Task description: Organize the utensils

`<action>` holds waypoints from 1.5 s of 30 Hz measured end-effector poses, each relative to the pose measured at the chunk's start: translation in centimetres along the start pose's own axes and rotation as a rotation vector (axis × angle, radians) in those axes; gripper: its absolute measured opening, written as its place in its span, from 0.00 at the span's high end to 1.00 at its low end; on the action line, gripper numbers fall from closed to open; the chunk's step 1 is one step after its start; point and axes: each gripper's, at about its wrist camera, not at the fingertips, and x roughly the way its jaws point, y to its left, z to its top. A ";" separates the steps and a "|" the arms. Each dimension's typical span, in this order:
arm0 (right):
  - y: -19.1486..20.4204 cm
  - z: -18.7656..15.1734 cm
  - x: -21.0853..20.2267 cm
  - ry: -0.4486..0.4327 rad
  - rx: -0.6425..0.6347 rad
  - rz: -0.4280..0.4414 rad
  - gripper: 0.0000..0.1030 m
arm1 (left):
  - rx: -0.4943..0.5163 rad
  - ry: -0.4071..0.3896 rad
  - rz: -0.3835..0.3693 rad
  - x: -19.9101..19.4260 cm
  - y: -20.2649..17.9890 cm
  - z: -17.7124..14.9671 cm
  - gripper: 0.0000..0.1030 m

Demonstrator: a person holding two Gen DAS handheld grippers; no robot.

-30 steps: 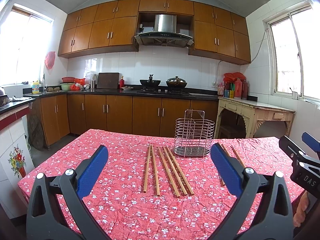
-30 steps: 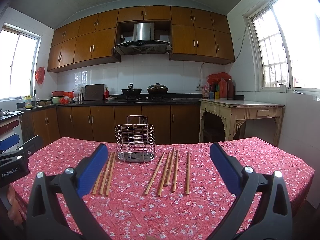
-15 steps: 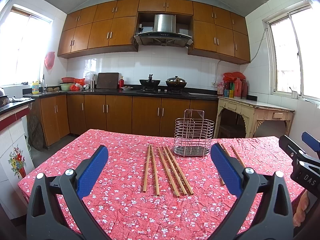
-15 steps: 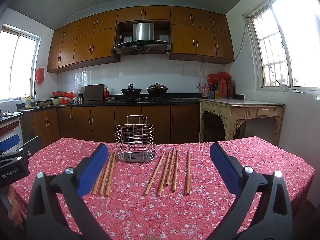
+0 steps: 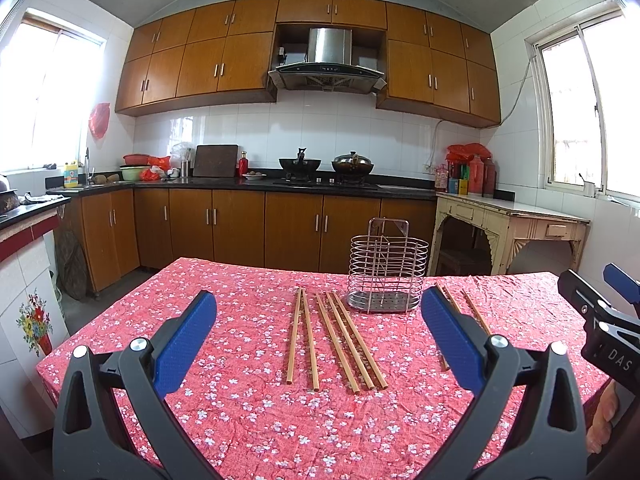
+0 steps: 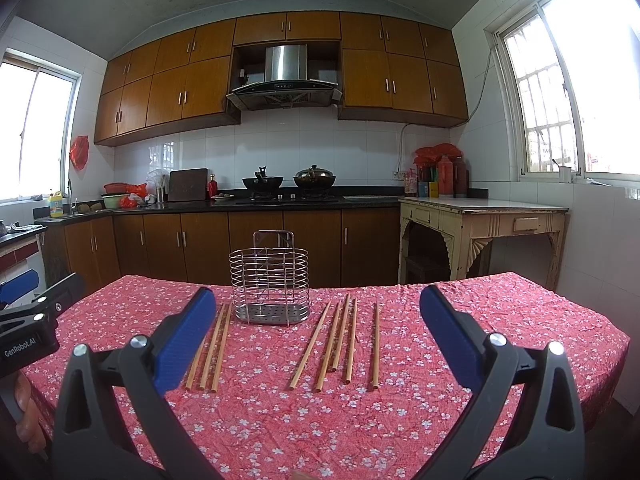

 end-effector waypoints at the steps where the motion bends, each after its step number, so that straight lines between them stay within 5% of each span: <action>1: 0.0 0.0 0.0 0.000 0.000 0.000 0.04 | 0.000 0.000 -0.001 0.0 0.0 -0.1 0.02; 23: -0.9 -1.2 1.7 0.049 0.023 -0.006 0.04 | -0.005 0.031 0.030 1.1 0.2 -0.6 0.02; 36: -6.9 -4.6 13.1 0.427 0.168 -0.096 0.05 | -0.047 0.251 0.093 7.8 3.0 -1.5 0.02; 40: -8.1 -6.0 16.8 0.565 0.175 -0.110 0.28 | -0.026 0.330 0.112 10.3 3.5 -1.8 0.03; 45: -8.9 -7.9 20.4 0.691 0.191 -0.097 0.45 | -0.014 0.420 0.096 12.6 3.9 -2.8 0.14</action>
